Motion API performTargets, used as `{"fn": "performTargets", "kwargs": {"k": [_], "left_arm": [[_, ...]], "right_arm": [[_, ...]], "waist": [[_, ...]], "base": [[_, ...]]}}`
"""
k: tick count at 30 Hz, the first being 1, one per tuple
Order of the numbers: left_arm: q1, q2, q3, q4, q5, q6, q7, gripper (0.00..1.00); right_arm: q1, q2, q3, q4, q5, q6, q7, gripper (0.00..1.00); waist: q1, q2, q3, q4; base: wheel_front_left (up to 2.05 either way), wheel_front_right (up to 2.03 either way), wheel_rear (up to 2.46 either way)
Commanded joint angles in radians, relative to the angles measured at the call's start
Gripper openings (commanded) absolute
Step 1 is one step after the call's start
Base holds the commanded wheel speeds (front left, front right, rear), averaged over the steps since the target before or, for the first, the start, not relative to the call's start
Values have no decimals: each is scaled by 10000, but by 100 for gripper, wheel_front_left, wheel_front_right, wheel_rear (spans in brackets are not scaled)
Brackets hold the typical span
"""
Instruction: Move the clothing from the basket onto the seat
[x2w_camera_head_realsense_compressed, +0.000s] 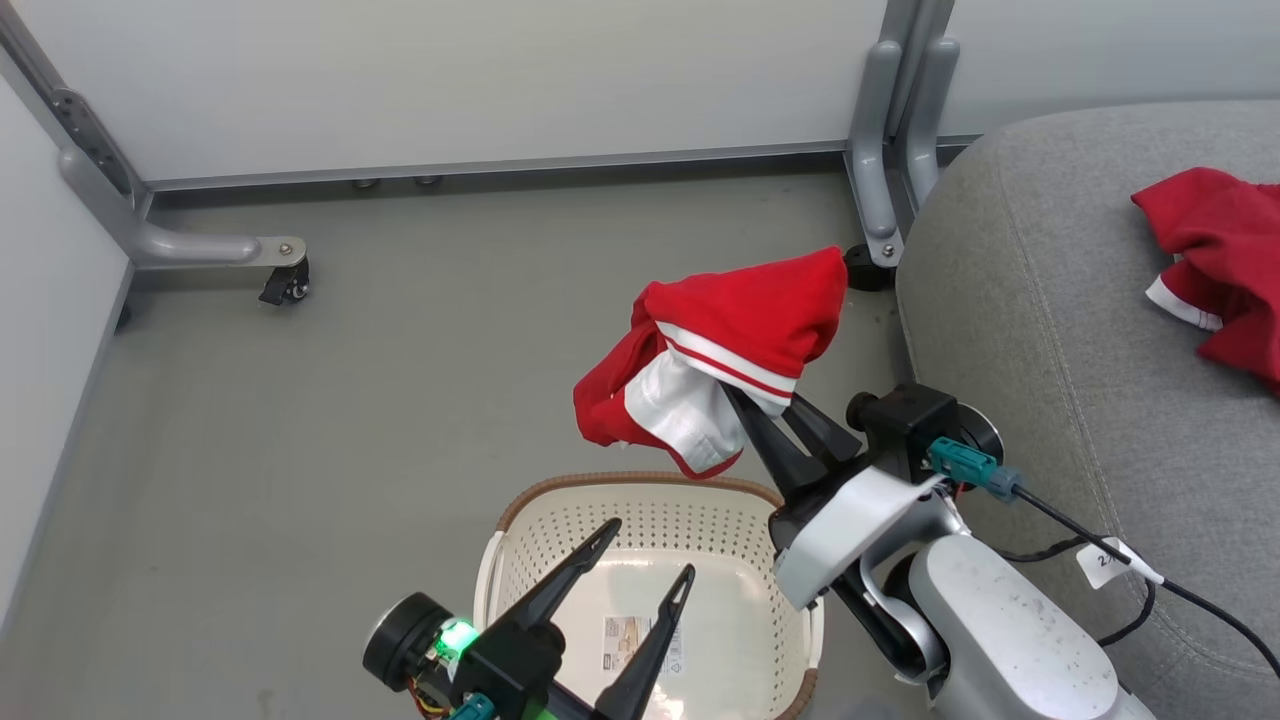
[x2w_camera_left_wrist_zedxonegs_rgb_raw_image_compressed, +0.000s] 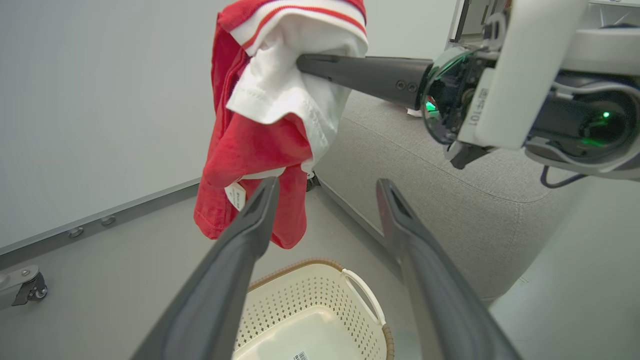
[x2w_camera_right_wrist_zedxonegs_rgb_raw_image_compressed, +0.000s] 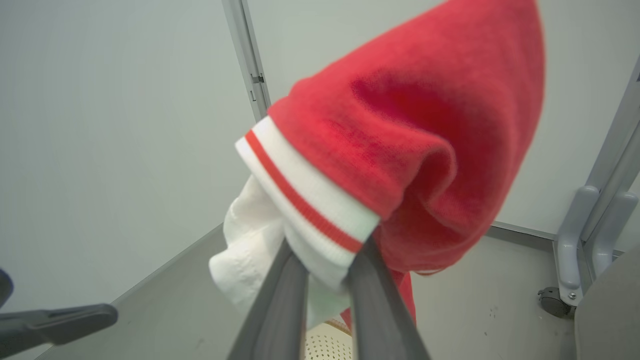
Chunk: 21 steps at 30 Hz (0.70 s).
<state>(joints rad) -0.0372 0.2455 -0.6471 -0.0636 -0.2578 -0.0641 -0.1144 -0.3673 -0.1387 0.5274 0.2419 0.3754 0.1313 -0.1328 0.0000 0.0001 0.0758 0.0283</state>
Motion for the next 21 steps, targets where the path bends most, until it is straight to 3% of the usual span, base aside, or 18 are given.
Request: {"fn": "performTargets", "kwargs": {"k": [1,8,21], "left_arm": [[-100,104,47,-23,-55,70,-31,100],[-334,177,124,-118,17,128,-84,100],[-940,432,332,-345,105,194,-25,100]], "right_arm": [[89,0,-51,31,-6,-10,-47,0],[-181,-23,-237,190,-80,-12,-165,0],[-280,68,-1076,456,-164,-10,-586,0]], "waist": [[0,-1,41,-74],[0,-1,322,-742],[0,-1,1029,-3065]], "base": [[0,0,0],[0,0,0],[0,0,0]]}}
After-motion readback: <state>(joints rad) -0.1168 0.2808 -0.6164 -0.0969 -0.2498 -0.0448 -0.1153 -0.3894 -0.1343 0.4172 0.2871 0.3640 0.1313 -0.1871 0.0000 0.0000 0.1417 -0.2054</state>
